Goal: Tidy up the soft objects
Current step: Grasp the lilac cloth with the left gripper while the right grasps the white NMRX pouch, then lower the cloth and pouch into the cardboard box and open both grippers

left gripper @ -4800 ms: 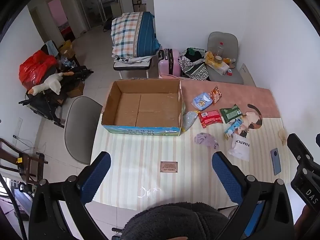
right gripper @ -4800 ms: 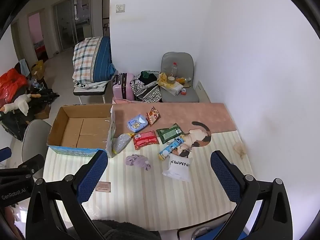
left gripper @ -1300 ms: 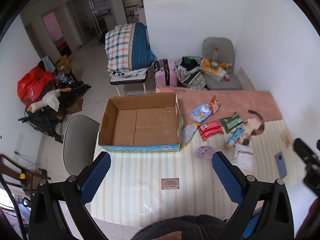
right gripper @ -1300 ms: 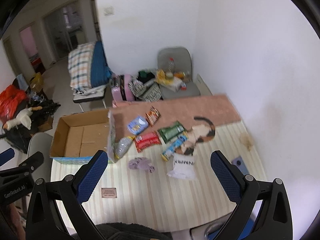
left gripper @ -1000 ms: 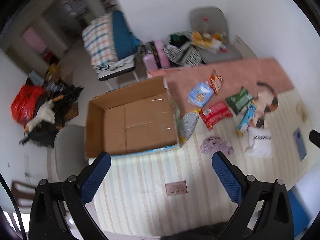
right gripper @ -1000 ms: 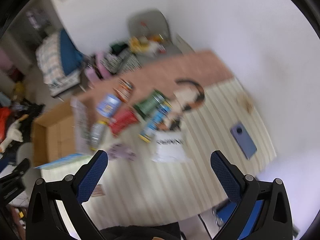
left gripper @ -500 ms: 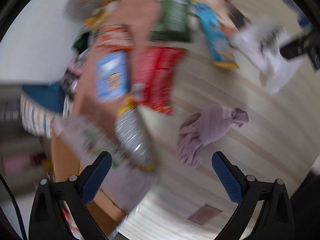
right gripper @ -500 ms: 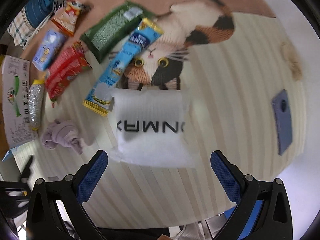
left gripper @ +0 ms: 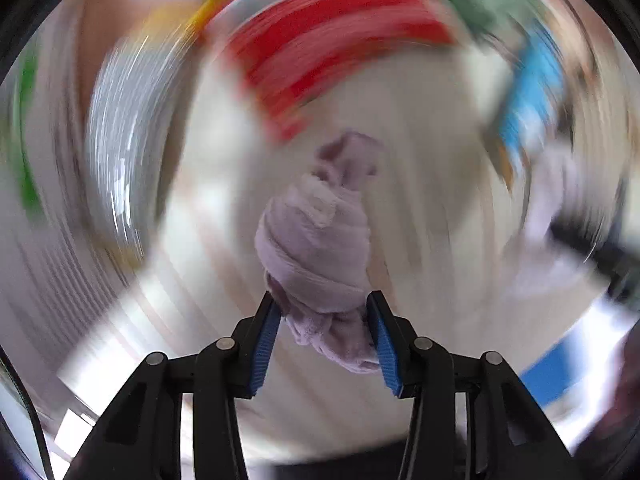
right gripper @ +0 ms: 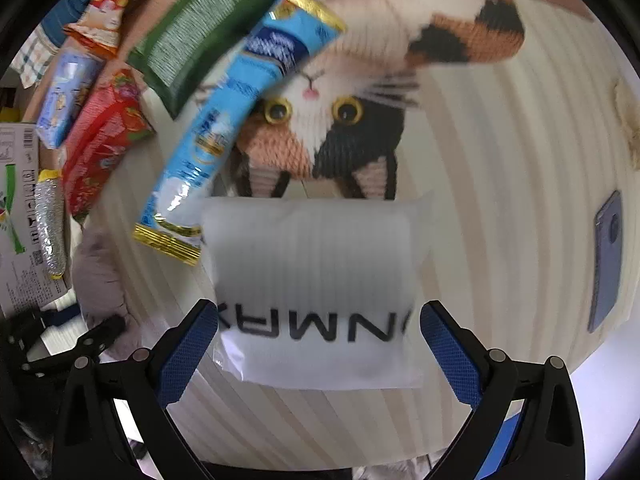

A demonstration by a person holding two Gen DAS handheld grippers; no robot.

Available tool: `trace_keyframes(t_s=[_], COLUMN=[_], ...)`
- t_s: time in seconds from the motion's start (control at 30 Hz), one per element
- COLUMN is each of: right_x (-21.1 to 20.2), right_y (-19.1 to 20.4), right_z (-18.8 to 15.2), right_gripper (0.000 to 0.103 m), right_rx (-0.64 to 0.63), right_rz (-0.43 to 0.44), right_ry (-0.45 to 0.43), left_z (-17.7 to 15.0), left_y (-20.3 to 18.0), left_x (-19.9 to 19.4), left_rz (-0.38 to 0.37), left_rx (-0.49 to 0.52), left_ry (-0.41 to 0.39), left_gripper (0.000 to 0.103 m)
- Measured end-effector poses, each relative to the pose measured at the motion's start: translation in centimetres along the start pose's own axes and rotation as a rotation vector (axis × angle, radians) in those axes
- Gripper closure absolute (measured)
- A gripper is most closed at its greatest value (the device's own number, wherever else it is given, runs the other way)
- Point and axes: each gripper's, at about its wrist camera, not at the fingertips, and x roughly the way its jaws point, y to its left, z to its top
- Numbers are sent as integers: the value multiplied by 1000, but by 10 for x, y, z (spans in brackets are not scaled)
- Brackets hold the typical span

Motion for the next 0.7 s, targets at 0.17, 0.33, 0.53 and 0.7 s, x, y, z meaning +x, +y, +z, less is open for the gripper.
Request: trace_keyframes(t_s=[0.17,0.33,0.53,0.7], right_x=[18,40,46,26], right_y=[1,0,-2,8], right_z=[-14,-19,-17,-37], right_gripper=[23,18,29,33], right_rx=[-28,-25,3,-30], right_rz=[-12,-28,-37,16], right_ry=[48,49,14,-44], left_z=[-14,-23,-33,-77], left_y=[35,44,51,63], left_x=[-2,-2,-19,-73], left_rz=[-95,-28,0,27], left_rx=[-77,-28,-60,-24], left_ry=[5,-12,-102,-240], left_gripper=[57,51,72,73])
